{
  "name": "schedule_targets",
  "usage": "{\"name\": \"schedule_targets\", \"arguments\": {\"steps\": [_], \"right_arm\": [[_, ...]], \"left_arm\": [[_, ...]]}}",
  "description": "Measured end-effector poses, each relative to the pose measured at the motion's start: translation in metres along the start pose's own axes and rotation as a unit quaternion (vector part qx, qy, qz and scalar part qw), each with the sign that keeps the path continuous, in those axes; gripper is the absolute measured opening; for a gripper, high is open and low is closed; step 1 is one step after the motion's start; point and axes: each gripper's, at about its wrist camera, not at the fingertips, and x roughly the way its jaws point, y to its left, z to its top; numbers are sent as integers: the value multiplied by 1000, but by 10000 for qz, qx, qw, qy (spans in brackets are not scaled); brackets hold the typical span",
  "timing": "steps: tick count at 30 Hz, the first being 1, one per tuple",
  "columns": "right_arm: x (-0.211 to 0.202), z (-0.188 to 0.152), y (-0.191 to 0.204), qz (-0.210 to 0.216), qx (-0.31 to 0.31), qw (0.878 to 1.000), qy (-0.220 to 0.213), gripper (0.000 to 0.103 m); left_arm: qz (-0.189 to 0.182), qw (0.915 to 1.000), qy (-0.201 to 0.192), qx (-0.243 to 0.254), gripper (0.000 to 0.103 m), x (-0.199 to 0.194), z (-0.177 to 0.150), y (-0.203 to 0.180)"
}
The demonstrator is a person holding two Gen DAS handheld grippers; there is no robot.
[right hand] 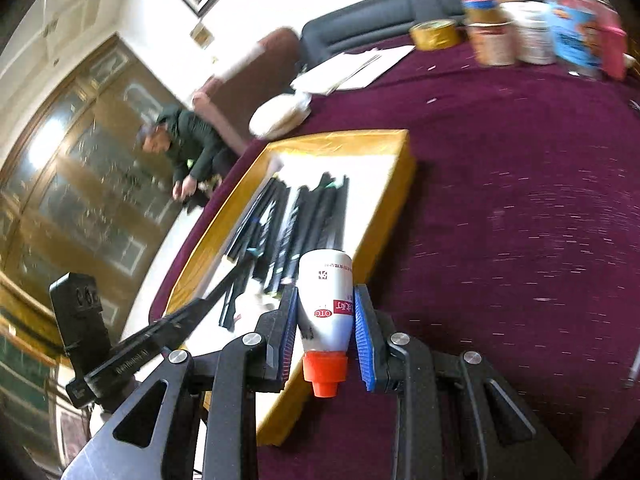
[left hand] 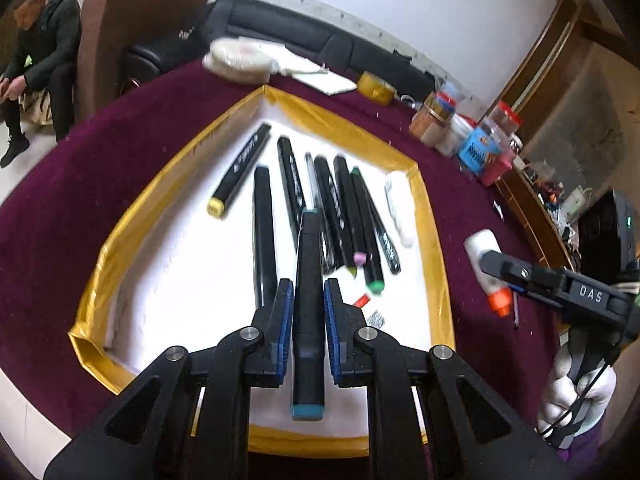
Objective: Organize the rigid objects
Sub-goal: 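Carry the marker and glue bottle over the tray and open both tools, then reach the right tool to a white pill bottle and close on it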
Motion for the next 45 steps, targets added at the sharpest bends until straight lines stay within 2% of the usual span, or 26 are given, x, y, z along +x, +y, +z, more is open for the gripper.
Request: {"name": "schedule_targets", "arguments": {"steps": [3, 9, 11, 16, 21, 23, 25, 28, 31, 34, 37, 40, 42, 45], "right_arm": [[21, -2, 17, -49, -131, 9997, 200, 24], [47, -6, 35, -273, -261, 9984, 431, 25], [50, -6, 35, -349, -217, 9981, 462, 25], [52, -1, 33, -352, -121, 9984, 424, 30], [22, -1, 17, -326, -14, 9994, 108, 31], [2, -2, -3, -505, 55, 9987, -98, 31], [-25, -4, -39, -825, 291, 9956, -335, 31], [-68, -9, -97, -1329, 766, 9860, -657, 31], [-124, -19, -169, -1988, 1483, 9627, -1078, 31], [-161, -19, -219, -2465, 1881, 9401, -1419, 33], [-181, -7, -255, -2617, 2108, 9271, -1660, 36], [-181, 10, -274, -2487, 2035, 9310, -1729, 37], [-167, 23, -284, -2306, 1901, 9412, -1577, 42], [-139, 28, -278, -1984, 1738, 9578, -1145, 43]], "left_arm": [[-18, 9999, -2, 126, 14, 1, -4, -4], [72, 9989, -286, 370, 32, -17, -2, -8], [96, 9986, -383, 357, 42, -22, 0, -6], [90, 9985, -500, 228, 46, -25, 5, -3], [-79, 9980, -555, 281, 46, -27, 7, -15], [-154, 9972, -606, 399, 52, -30, 8, -24], [-253, 9959, -690, 526, 58, -32, 8, -35], [-428, 9939, -658, 772, 59, -30, 9, -54], [-612, 9909, -512, 1082, 60, -23, 7, -78], [-778, 9888, -233, 1255, 60, -8, 3, -106], [-878, 9860, -44, 1418, 60, 2, -4, -129], [-897, 9825, 58, 1630, 60, 5, -12, -150], [-899, 9803, 130, 1754, 60, 6, -17, -163], [-894, 9767, 211, 1937, 60, 9, -21, -179]]}}
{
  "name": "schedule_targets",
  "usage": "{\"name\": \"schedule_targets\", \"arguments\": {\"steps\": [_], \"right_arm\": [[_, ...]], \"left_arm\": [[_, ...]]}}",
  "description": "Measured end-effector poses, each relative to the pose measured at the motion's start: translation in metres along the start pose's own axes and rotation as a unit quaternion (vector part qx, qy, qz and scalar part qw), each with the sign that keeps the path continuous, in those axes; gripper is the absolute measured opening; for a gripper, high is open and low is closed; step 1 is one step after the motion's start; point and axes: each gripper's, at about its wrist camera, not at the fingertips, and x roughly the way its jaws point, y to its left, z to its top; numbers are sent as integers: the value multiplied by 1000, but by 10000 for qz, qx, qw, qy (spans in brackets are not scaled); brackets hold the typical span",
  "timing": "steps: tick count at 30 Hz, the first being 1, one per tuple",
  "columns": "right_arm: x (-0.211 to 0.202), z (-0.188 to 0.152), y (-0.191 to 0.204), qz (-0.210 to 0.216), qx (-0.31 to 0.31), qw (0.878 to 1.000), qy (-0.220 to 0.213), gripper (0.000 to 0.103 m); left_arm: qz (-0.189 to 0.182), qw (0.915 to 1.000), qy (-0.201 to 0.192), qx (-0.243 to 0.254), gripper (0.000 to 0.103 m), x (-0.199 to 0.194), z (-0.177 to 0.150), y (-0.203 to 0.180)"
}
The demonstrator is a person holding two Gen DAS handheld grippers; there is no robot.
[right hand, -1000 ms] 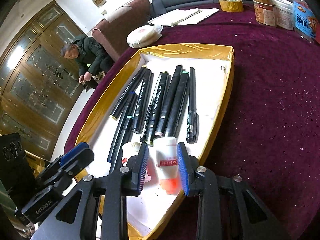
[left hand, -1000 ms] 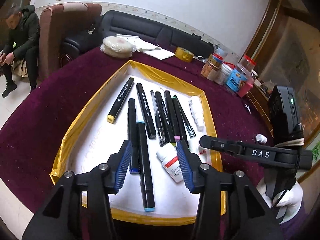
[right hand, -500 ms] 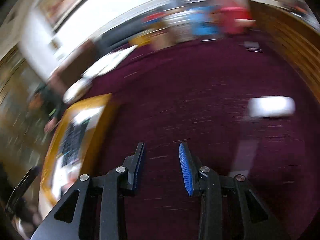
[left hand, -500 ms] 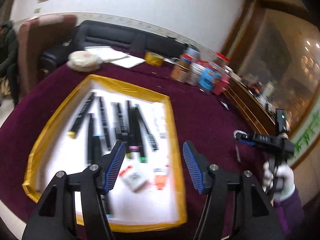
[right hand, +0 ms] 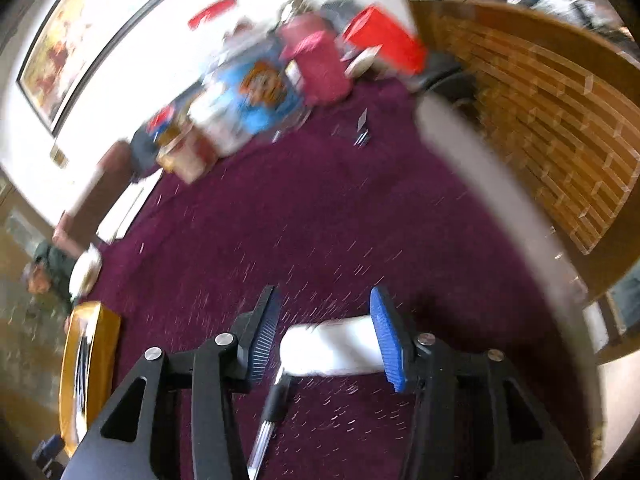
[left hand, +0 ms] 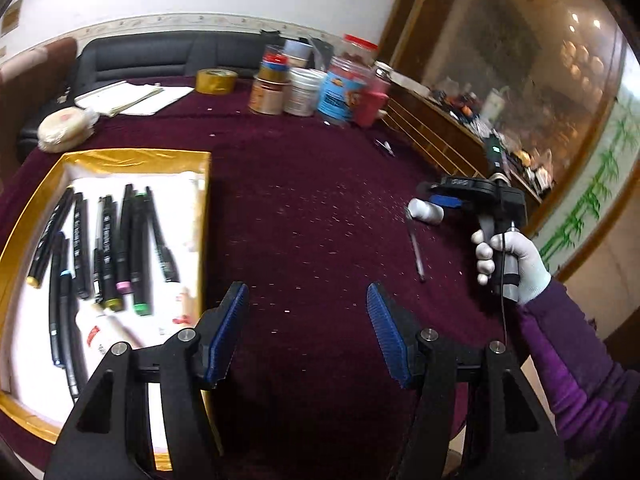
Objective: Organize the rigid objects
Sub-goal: 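Reach the right tool to a white pill bottle and close on it, then lift the white bottle with the right tool while the left tool grasps the clear pen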
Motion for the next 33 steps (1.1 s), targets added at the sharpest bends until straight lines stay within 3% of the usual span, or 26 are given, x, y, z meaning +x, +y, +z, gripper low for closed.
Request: {"name": "schedule_targets", "arguments": {"steps": [2, 6, 11, 15, 19, 20, 22, 27, 33], "right_arm": [[4, -18, 8, 174, -327, 9987, 338, 43], [-2, -50, 22, 1014, -604, 9882, 973, 43], [-21, -61, 25, 602, -897, 9920, 648, 43], [-20, -66, 39, 755, -762, 9920, 665, 43], [2, -70, 57, 219, -723, 9947, 704, 42], [10, -73, 57, 111, -747, 9942, 769, 42], [8, -75, 57, -49, -860, 9945, 596, 30], [-10, -76, 21, -369, -483, 9974, 383, 31], [-22, -77, -10, -288, -176, 9989, 315, 30]], "left_arm": [[1, 9999, 52, 94, 60, 5, 1, -8], [-43, 9997, 206, 116, 60, 18, 4, -16], [-210, 9988, 394, 182, 60, 34, 5, -31], [-185, 9984, 473, 258, 60, 41, 3, -40], [-117, 9984, 510, 231, 60, 47, 7, -46], [-89, 9982, 525, 267, 60, 49, 9, -48], [-40, 9977, 570, 367, 60, 57, 12, -54], [-122, 9952, 791, 558, 60, 89, 19, -71], [-209, 9905, 1195, 648, 60, 153, 33, -99]]}}
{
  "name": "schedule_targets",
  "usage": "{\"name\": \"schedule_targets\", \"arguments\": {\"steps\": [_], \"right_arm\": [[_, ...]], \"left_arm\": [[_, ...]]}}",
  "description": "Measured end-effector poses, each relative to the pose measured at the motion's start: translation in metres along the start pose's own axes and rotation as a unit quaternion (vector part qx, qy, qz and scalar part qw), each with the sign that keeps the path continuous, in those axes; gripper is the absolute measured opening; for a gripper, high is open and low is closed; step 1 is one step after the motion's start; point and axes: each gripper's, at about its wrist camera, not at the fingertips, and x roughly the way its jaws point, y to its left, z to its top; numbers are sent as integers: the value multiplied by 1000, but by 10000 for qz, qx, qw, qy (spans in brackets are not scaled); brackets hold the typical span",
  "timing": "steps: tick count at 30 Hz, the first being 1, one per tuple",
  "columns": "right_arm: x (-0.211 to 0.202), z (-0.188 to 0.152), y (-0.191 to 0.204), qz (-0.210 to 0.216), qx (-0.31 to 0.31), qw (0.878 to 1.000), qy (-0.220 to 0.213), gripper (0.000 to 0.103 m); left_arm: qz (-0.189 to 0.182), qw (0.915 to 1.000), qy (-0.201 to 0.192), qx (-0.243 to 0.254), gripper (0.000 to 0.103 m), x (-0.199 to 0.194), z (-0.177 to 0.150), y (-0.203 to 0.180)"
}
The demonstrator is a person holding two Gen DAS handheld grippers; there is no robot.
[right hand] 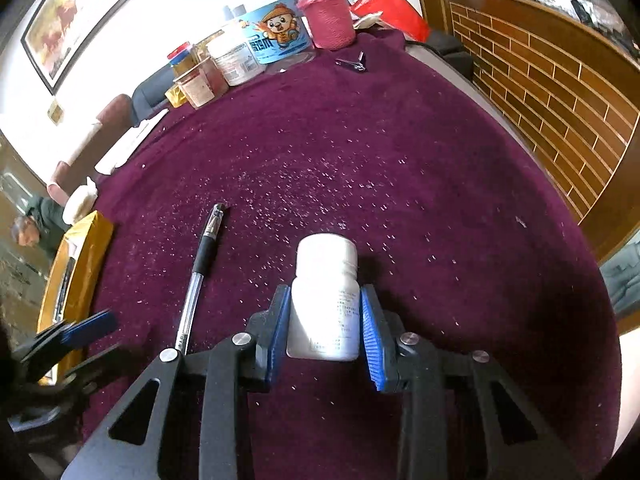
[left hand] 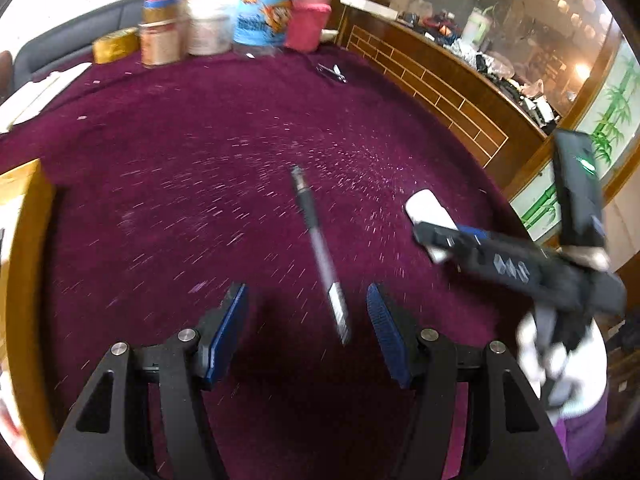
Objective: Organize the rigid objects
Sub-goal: 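Lift the white bottle with the right tool while the left tool grasps the clear pen, then carry the clear pen and white bottle toward the tray with both tools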
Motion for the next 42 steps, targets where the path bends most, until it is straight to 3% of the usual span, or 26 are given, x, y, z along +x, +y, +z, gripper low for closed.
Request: {"name": "schedule_targets", "arguments": {"steps": [5, 6, 8, 9, 16, 18, 20, 21, 22, 24, 25, 27, 32, 42], "right_arm": [[-3, -3, 6, -89, -90, 9999, -81, 30], [-5, -4, 6, -102, -105, 9999, -92, 30], [-5, -5, 5, -74, -113, 9999, -107, 30], [-5, -6, 4, -38, -112, 9999, -114, 30], [-5, -7, 7, -115, -231, 9996, -150, 31], [-4, -6, 8, -172, -249, 9994, -142, 31], [-3, -4, 8, -196, -229, 9995, -127, 31], [-3, -4, 8, -199, -206, 9995, -121, 31], [-3, -4, 8, -207, -180, 9996, -113, 31], [-2, -3, 9, -254, -188, 9995, -100, 31], [-2, -2, 10, -295, -213, 9993, -96, 31], [-1, -2, 12, -362, -249, 9990, -87, 31], [1, 0, 18, -543, -303, 9980, -84, 32], [4, -2, 26, -786, -389, 9961, -94, 39]], "left_arm": [[521, 9961, 149, 692, 56, 45, 21, -25], [684, 9939, 0, 870, 48, 45, 19, -27], [632, 9935, -36, 948, 15, 38, 14, -25], [579, 9946, 16, 863, 9, 32, 11, -20], [611, 9966, 27, 560, 9, 24, 3, -9], [691, 9951, -77, 708, 19, 31, 5, -18], [672, 9936, -172, 891, 41, 39, 8, -25], [685, 9928, -215, 959, 41, 41, 8, -28], [705, 9923, -235, 994, 41, 41, 8, -30], [596, 9936, -196, 944, 22, 38, 9, -26], [565, 9941, -173, 912, 7, 36, 9, -24], [404, 9964, -139, 733, 7, 29, 7, -14], [429, 9968, -266, 618, 7, 13, -2, -5], [956, 9900, -693, 775, 7, -20, -17, -5]]}}
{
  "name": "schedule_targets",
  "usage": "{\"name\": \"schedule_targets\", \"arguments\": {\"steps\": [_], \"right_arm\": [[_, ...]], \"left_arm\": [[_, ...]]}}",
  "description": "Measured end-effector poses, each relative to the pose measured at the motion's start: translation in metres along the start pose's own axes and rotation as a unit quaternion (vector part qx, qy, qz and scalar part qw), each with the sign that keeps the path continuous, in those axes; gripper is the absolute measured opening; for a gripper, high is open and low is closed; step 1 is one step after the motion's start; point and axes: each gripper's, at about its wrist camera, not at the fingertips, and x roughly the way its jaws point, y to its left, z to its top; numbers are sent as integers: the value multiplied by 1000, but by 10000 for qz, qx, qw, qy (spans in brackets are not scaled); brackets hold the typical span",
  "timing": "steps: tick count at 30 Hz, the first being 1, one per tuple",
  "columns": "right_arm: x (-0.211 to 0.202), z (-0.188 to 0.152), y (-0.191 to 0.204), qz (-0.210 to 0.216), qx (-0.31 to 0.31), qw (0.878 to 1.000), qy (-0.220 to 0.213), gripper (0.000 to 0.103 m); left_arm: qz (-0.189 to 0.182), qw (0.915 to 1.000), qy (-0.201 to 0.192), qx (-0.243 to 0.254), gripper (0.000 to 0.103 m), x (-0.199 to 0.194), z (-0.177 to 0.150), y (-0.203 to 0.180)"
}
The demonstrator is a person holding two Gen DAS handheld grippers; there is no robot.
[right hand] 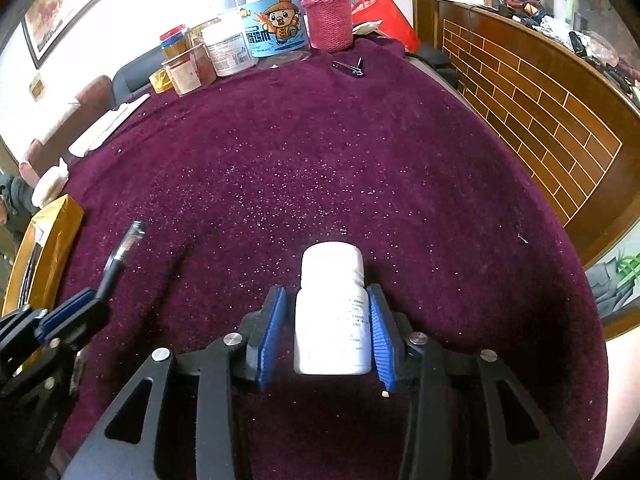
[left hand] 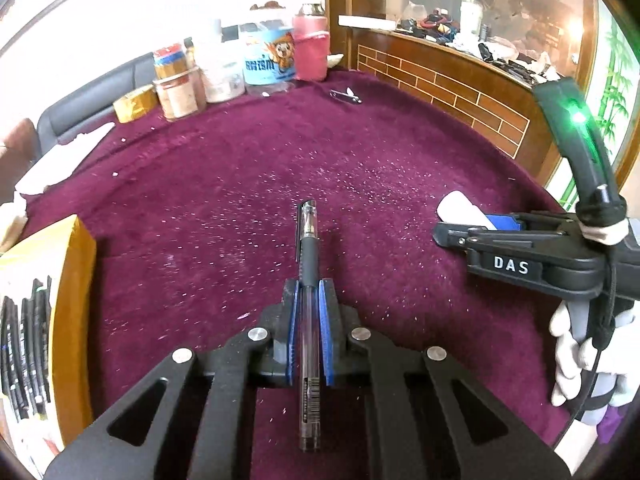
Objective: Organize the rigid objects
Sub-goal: 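Carry the clear pen and white bottle toward the tray with both tools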
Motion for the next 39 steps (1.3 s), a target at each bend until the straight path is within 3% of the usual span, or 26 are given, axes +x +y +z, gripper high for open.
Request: {"name": "schedule_targets", "arguments": {"steps": [6, 17, 37, 39], "right_arm": [[1, -2, 7, -76, -87, 9999, -35, 46], [1, -4, 8, -101, -174, 9998, -82, 47], [1, -5, 9, -166, -187, 9997, -56, 47], [0, -6, 8, -159, -165, 9997, -76, 43]], "left_arm": [[166, 9998, -48, 33, 7, -8, -3, 1], [266, 9996, -67, 89, 7, -13, -6, -3], [98, 9999, -18, -17, 7, -19, -13, 2], [66, 10000, -40, -63, 7, -23, -16, 4]]}}
